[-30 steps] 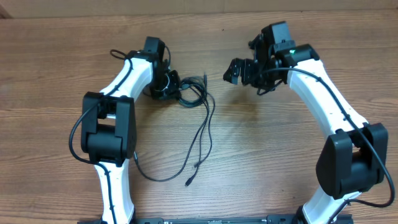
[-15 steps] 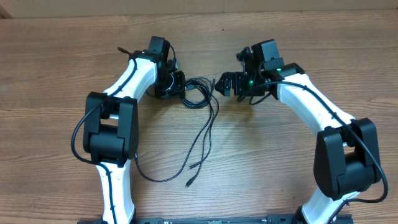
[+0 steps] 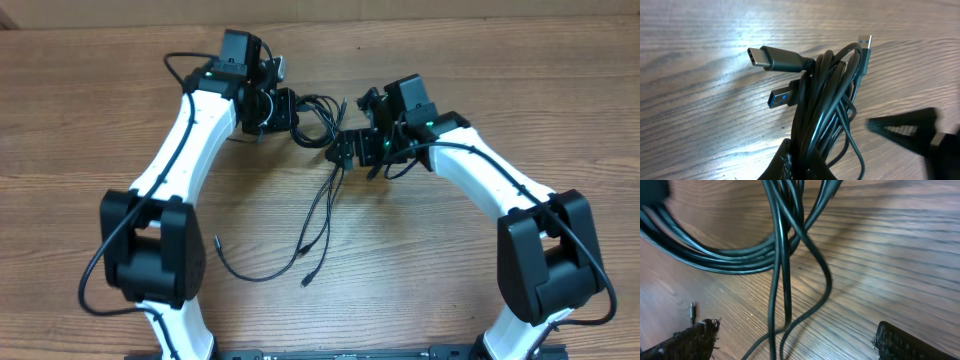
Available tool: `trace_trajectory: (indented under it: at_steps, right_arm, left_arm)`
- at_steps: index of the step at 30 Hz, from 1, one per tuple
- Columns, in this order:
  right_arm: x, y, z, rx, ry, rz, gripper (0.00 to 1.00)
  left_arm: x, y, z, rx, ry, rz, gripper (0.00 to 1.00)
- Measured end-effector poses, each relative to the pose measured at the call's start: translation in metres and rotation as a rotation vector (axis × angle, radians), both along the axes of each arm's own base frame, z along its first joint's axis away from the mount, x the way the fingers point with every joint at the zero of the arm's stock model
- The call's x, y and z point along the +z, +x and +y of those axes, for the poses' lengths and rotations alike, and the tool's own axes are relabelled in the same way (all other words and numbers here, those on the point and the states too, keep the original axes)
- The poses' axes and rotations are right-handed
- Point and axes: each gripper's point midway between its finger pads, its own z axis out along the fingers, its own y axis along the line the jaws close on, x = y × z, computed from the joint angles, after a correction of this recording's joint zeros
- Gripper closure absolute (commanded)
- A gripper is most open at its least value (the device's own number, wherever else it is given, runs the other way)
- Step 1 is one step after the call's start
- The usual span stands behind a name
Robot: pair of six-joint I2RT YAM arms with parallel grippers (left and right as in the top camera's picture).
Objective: Untangle cables
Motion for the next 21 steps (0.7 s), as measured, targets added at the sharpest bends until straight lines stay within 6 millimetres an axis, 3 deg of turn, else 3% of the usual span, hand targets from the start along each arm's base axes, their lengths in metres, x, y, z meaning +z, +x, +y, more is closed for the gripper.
trace_trajectory:
  at_steps: [9,13,18,21]
  right_arm:
    - [0.019,0.010,0.021,0.061,0.115,-0.089,0.01]
    - [0.021,0.010,0.022,0.089,0.120,-0.112,0.36]
    - [0.015,-0.001,0.020,0.113,0.107,-0.069,0.96]
    - [0.008,-0.013,0.016,0.117,0.088,-0.007,0.96]
  left_arm:
    - [0.055,-0.011,-0.010,-0.063,-0.078,-0.111,0.96]
    - [0.073,-0.018,-0.012,-0.090,-0.101,-0.142,0.96]
    - [0.083,-0.021,-0.008,-0.100,-0.089,-0.173,0.96]
    - [0.080,-0.017,0.001,-0.072,-0.052,-0.179,0.96]
